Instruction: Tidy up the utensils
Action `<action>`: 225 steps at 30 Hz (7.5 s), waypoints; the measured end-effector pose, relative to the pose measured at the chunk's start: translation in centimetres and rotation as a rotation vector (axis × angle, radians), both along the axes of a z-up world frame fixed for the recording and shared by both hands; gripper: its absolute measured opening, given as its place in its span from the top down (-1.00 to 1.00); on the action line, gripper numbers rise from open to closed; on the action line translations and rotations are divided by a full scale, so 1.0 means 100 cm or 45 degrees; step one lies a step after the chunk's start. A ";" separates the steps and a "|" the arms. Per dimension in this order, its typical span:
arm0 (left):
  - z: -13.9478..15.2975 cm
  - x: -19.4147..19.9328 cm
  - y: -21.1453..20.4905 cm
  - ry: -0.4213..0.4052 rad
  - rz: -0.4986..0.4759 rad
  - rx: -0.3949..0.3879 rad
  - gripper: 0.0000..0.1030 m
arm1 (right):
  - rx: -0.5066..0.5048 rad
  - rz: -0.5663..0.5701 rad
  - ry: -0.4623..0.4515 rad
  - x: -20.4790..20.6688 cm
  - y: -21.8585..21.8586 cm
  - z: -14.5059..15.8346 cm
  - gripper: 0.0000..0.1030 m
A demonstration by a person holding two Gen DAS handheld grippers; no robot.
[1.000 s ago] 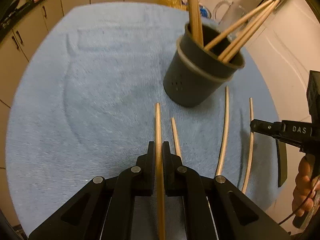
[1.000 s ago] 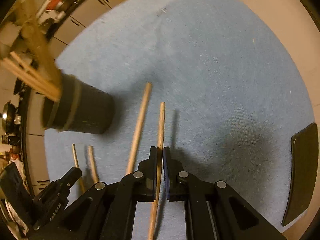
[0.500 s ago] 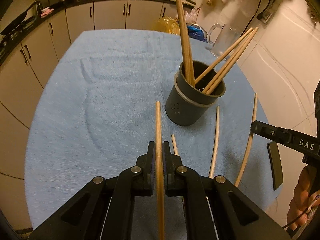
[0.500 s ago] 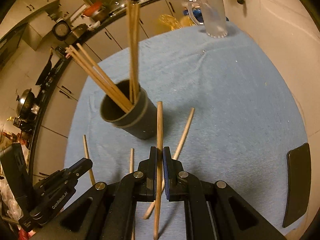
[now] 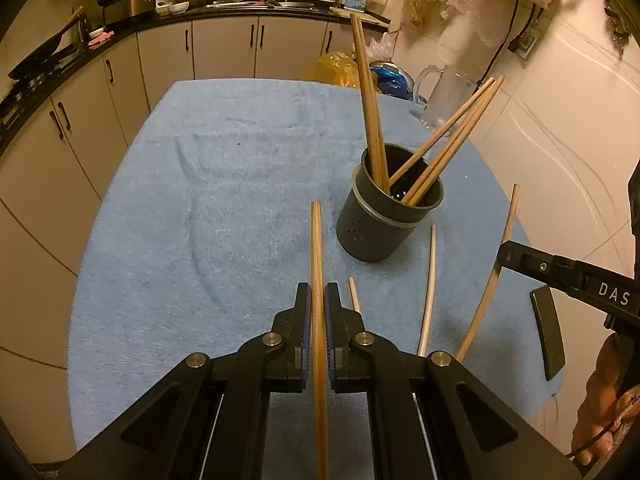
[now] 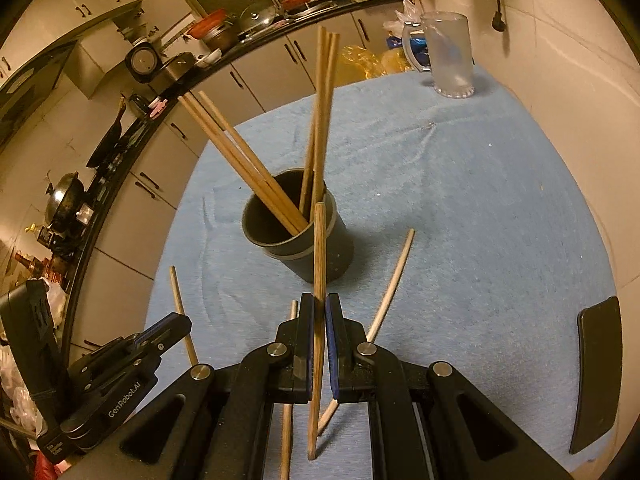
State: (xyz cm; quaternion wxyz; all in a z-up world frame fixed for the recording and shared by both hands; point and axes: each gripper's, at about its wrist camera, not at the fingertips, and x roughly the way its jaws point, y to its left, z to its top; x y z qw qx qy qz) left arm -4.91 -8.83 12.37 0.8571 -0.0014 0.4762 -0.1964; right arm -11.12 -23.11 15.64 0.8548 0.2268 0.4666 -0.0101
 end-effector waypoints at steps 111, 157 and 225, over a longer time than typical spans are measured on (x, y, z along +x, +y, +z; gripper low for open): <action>0.105 0.016 0.008 -0.316 0.030 -0.058 0.89 | -0.055 -0.261 -0.221 -0.019 -0.106 0.070 0.90; 0.114 0.080 -0.043 -0.210 -0.043 -0.148 0.88 | -0.104 0.052 -0.206 0.065 -0.038 0.088 0.90; -0.090 0.048 -0.030 0.355 0.058 0.075 0.87 | 0.056 -0.092 0.530 0.093 -0.061 -0.103 0.69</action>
